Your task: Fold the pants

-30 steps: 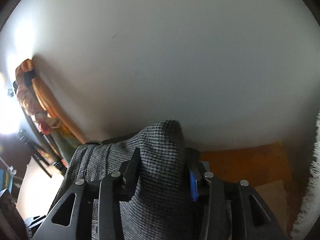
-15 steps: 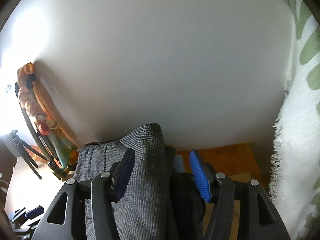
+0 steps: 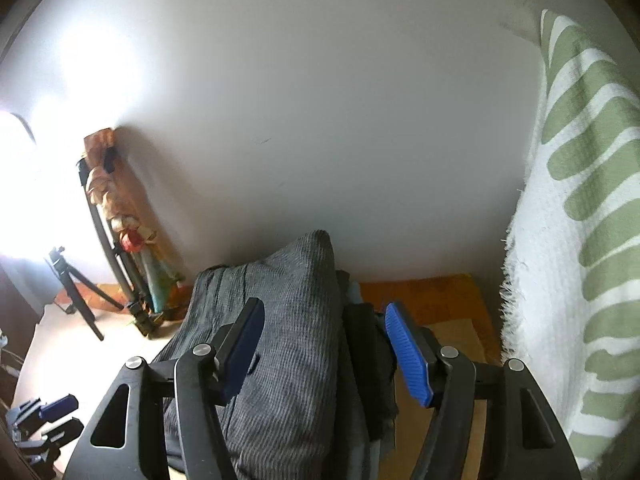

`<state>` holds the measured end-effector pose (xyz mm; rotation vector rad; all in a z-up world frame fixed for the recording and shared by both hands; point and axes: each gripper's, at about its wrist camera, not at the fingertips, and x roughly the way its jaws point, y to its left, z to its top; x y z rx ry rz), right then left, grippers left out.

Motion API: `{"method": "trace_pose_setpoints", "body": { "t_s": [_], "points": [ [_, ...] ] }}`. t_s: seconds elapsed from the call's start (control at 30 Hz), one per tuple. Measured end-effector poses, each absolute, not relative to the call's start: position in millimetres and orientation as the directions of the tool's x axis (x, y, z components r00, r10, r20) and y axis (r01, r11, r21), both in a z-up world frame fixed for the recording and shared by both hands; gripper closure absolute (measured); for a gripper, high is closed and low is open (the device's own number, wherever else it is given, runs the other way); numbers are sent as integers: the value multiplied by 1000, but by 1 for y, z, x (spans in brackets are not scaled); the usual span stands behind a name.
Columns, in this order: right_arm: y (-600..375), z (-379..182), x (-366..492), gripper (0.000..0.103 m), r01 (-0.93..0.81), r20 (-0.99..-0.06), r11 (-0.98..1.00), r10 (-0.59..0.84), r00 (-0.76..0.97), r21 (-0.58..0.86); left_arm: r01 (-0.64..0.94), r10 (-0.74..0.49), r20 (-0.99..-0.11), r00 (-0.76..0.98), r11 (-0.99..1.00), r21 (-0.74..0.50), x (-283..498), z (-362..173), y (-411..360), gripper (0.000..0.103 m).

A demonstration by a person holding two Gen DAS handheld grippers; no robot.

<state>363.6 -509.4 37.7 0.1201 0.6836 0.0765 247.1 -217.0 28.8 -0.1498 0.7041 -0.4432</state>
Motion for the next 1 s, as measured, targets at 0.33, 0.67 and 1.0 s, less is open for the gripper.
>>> {"method": "trace_pose_setpoints", "body": {
  "t_s": [0.33, 0.67, 1.0],
  "points": [
    [-497, 53, 301, 27, -40, -598, 993, 100, 795, 112, 351, -444, -573, 689, 896, -273, 208, 48, -209, 51],
    [-470, 54, 232, 16, -13, -567, 997, 53, 822, 74, 340, -429, -577, 694, 903, -263, 174, 51, -182, 42],
    [-441, 52, 175, 8, 6, -550, 997, 37, 835, 77, 346, -402, -576, 711, 914, -211, 133, 51, -160, 40]
  ]
}}
